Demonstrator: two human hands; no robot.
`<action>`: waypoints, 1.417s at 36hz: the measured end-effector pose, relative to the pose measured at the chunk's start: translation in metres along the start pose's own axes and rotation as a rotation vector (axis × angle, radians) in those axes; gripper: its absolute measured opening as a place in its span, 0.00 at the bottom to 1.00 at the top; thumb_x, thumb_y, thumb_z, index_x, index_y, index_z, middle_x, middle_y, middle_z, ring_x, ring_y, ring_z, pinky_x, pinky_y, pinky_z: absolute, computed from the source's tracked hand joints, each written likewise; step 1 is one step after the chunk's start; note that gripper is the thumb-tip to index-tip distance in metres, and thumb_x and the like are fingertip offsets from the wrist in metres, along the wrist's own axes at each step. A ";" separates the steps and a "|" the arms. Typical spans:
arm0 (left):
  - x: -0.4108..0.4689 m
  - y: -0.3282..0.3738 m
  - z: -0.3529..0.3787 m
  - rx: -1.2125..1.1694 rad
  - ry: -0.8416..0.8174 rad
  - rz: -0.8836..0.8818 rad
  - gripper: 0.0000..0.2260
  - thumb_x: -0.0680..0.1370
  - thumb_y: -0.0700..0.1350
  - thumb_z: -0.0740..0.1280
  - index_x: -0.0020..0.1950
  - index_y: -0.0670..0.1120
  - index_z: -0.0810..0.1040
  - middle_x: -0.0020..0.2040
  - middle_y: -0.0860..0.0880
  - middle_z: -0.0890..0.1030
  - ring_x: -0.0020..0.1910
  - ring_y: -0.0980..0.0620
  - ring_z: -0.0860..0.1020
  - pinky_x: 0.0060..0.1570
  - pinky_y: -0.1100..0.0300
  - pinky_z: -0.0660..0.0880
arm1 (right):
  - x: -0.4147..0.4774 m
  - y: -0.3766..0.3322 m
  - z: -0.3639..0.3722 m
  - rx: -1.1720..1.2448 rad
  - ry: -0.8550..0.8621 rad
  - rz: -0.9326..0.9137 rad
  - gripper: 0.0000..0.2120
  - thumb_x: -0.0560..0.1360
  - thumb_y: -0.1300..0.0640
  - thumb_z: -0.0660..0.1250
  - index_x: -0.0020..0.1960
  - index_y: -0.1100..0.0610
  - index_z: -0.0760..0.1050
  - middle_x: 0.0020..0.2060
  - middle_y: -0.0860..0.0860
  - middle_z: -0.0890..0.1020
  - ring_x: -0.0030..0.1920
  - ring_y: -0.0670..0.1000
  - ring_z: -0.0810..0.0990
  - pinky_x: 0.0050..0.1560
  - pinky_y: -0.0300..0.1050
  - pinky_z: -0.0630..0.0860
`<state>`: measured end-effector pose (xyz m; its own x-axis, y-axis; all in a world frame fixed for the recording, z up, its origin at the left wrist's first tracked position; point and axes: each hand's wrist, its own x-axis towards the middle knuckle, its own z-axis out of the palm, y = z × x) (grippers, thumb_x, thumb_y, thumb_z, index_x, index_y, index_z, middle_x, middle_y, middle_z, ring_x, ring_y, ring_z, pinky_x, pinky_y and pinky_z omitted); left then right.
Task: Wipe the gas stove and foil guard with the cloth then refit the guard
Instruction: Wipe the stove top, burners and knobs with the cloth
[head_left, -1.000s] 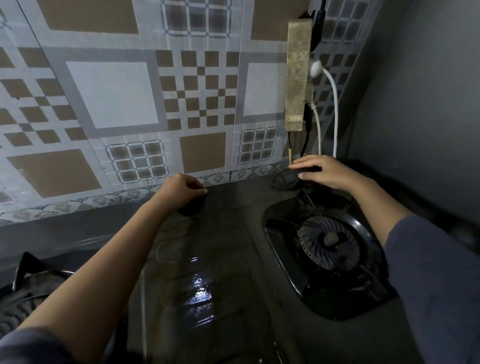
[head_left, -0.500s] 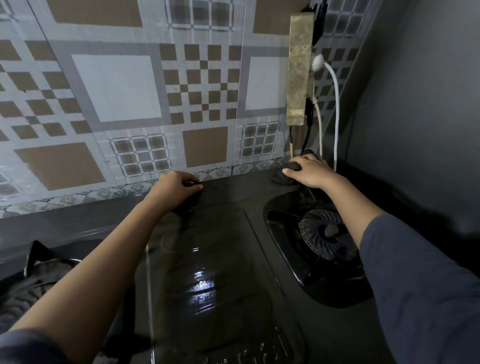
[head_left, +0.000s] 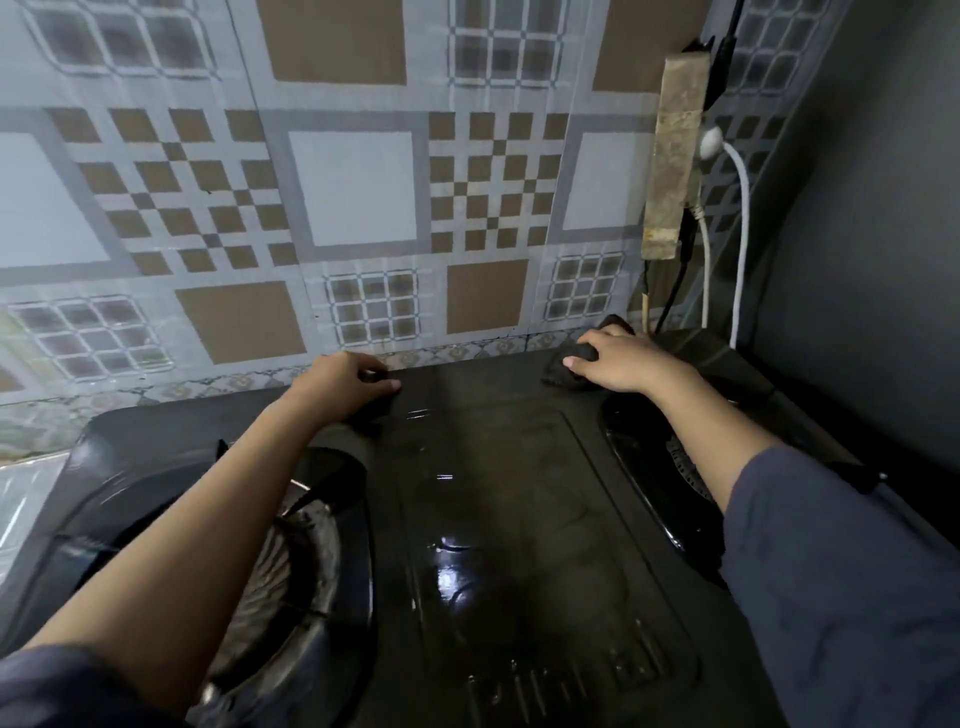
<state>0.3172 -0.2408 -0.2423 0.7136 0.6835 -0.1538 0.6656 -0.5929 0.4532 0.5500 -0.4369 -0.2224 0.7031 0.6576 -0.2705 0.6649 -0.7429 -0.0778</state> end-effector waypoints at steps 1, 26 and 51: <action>-0.001 -0.005 -0.003 0.000 0.001 0.002 0.20 0.75 0.55 0.66 0.64 0.48 0.75 0.62 0.43 0.78 0.60 0.43 0.75 0.56 0.53 0.71 | -0.002 -0.006 0.001 -0.004 -0.008 0.018 0.30 0.77 0.37 0.51 0.74 0.52 0.55 0.75 0.55 0.55 0.73 0.62 0.54 0.71 0.55 0.56; -0.020 -0.086 -0.038 0.073 -0.028 0.022 0.21 0.75 0.57 0.64 0.66 0.51 0.73 0.64 0.44 0.76 0.62 0.42 0.73 0.63 0.47 0.69 | -0.073 -0.158 0.055 0.113 0.192 0.110 0.24 0.78 0.44 0.51 0.69 0.55 0.59 0.70 0.58 0.59 0.66 0.68 0.59 0.65 0.62 0.62; -0.025 -0.099 -0.047 0.056 -0.038 0.011 0.20 0.75 0.54 0.65 0.65 0.49 0.74 0.62 0.43 0.77 0.59 0.42 0.75 0.59 0.49 0.73 | -0.079 -0.166 0.053 0.262 0.035 -0.530 0.16 0.76 0.54 0.63 0.63 0.49 0.72 0.69 0.45 0.67 0.70 0.51 0.59 0.70 0.49 0.56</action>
<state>0.2233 -0.1790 -0.2421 0.7280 0.6608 -0.1829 0.6681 -0.6237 0.4058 0.3705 -0.3720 -0.2387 0.3029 0.9479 -0.0983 0.8464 -0.3149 -0.4295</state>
